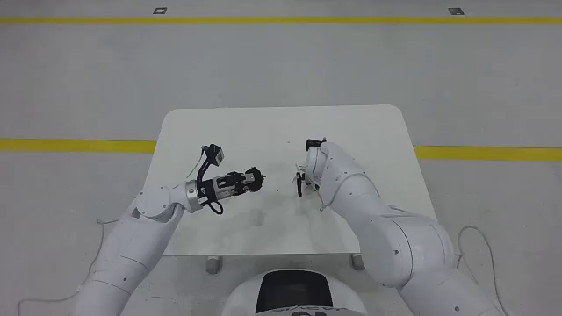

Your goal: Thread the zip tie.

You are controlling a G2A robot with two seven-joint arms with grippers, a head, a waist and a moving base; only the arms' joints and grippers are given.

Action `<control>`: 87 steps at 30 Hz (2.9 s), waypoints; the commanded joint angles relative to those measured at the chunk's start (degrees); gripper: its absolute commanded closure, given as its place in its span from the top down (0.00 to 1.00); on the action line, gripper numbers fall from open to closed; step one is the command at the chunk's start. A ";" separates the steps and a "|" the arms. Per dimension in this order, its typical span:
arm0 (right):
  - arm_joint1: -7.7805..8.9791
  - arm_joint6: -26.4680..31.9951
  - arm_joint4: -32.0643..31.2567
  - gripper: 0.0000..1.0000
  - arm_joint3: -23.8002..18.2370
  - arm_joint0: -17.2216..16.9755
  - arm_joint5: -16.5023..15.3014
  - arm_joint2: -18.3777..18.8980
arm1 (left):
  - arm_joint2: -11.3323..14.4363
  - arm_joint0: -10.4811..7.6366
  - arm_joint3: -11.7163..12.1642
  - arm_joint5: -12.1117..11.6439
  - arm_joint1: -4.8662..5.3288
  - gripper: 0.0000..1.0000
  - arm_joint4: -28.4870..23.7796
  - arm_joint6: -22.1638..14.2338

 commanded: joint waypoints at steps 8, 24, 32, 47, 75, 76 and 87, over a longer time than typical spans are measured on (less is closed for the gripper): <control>0.05 0.32 0.00 0.00 -0.09 -0.11 0.00 0.47 | 0.00 0.00 0.00 0.00 0.00 0.00 0.00 0.00; -0.39 2.11 0.00 0.00 -1.67 -0.28 0.00 3.00 | 0.00 0.00 0.00 0.00 0.00 0.00 0.00 0.00; -0.09 1.85 0.00 0.00 -3.65 -1.26 0.00 3.53 | 0.00 0.00 0.00 0.00 0.00 0.00 0.00 0.00; -0.40 1.28 0.00 0.11 -2.63 -0.81 0.00 -0.96 | 0.00 0.00 0.00 0.00 0.00 0.00 0.00 0.00; -0.26 1.77 0.00 0.18 -0.72 -0.34 0.00 -2.89 | 0.00 0.00 0.00 0.00 0.00 0.00 0.00 0.00; -0.27 1.75 0.00 0.18 -0.67 -0.36 0.00 -2.88 | 0.00 0.00 0.00 0.00 0.00 0.00 0.00 0.00; -0.10 1.92 0.00 0.17 -0.21 -0.37 0.00 -2.72 | 0.00 0.00 0.00 0.00 0.00 0.00 0.00 0.00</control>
